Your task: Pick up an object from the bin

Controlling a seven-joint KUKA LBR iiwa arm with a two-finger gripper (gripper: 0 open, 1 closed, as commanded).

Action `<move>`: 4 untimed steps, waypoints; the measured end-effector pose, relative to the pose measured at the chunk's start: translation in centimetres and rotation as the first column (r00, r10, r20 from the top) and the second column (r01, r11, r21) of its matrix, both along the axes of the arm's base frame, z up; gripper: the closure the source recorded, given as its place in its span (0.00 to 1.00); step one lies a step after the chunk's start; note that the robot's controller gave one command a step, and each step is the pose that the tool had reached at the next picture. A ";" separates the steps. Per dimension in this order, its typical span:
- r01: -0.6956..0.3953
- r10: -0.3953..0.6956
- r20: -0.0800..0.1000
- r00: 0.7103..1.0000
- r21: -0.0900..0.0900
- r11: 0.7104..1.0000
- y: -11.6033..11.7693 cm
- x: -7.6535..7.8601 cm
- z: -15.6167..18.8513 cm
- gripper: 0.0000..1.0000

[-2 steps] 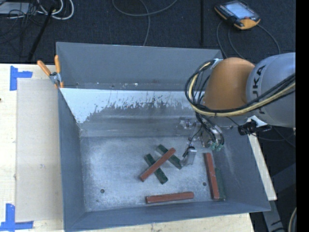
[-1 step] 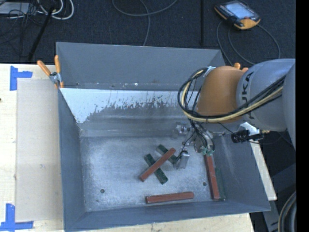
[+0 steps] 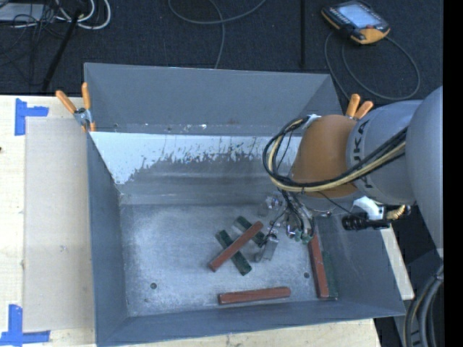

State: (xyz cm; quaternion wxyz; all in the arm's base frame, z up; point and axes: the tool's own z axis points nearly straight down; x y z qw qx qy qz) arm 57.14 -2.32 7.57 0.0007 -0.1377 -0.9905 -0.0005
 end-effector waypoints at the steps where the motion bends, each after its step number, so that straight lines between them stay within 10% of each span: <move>1: 0.046 -0.046 0.000 0.999 -0.001 0.999 1.1 -0.9 -0.6 1.00; 4: 0.045 -0.045 0.000 0.999 -0.001 0.999 1.1 -0.9 0.4 1.00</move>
Offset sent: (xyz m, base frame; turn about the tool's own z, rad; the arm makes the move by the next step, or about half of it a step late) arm 0.0000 0.0000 0.0000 0.0000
